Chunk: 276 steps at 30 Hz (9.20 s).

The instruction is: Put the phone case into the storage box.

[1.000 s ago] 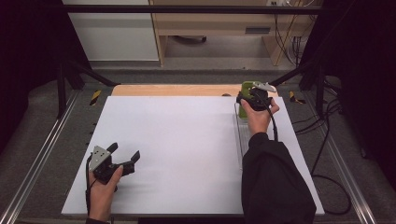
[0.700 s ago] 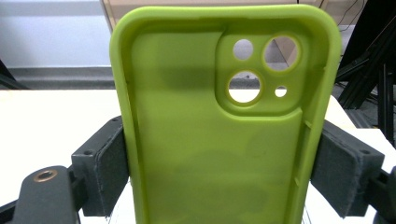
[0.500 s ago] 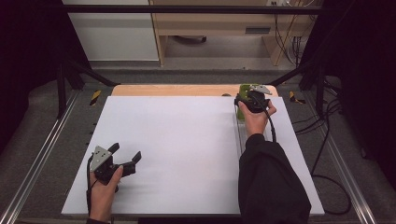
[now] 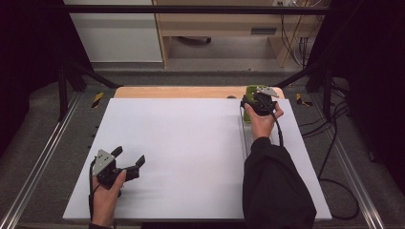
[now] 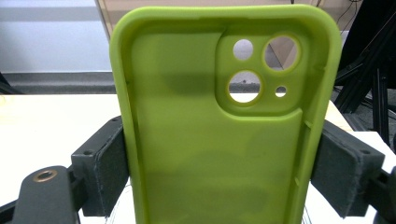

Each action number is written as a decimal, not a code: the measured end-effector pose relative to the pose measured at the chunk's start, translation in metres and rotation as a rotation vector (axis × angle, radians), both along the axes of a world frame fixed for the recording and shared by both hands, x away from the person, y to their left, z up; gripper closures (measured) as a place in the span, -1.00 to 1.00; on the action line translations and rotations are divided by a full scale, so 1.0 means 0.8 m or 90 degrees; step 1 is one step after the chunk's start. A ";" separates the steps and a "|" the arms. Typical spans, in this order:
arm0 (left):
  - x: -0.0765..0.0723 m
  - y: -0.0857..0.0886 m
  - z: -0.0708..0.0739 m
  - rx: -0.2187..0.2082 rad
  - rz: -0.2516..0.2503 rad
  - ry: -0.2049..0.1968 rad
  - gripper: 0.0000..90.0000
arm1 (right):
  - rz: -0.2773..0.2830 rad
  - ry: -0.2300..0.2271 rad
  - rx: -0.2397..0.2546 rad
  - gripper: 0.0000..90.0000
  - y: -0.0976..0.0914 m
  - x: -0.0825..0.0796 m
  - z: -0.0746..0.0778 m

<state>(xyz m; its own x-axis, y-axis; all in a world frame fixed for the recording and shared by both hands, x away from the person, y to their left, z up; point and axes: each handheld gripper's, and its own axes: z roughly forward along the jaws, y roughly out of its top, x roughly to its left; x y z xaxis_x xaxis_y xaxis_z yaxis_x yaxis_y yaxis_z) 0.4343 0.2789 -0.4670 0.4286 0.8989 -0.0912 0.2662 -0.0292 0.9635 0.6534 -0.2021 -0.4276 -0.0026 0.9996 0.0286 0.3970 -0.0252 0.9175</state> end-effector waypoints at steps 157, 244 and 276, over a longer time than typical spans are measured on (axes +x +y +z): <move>-0.027 -0.039 0.001 0.071 -0.035 -0.018 -0.95 | 0.094 -0.006 0.029 -0.86 -0.040 -0.155 0.055; -0.071 0.025 0.011 0.010 -0.039 -0.040 -0.96 | 0.286 -0.190 0.059 -0.86 -0.090 -0.302 0.003; -0.071 0.016 0.014 -0.011 -0.058 -0.095 -0.95 | 0.325 -0.180 0.009 -0.86 -0.055 -0.299 -0.039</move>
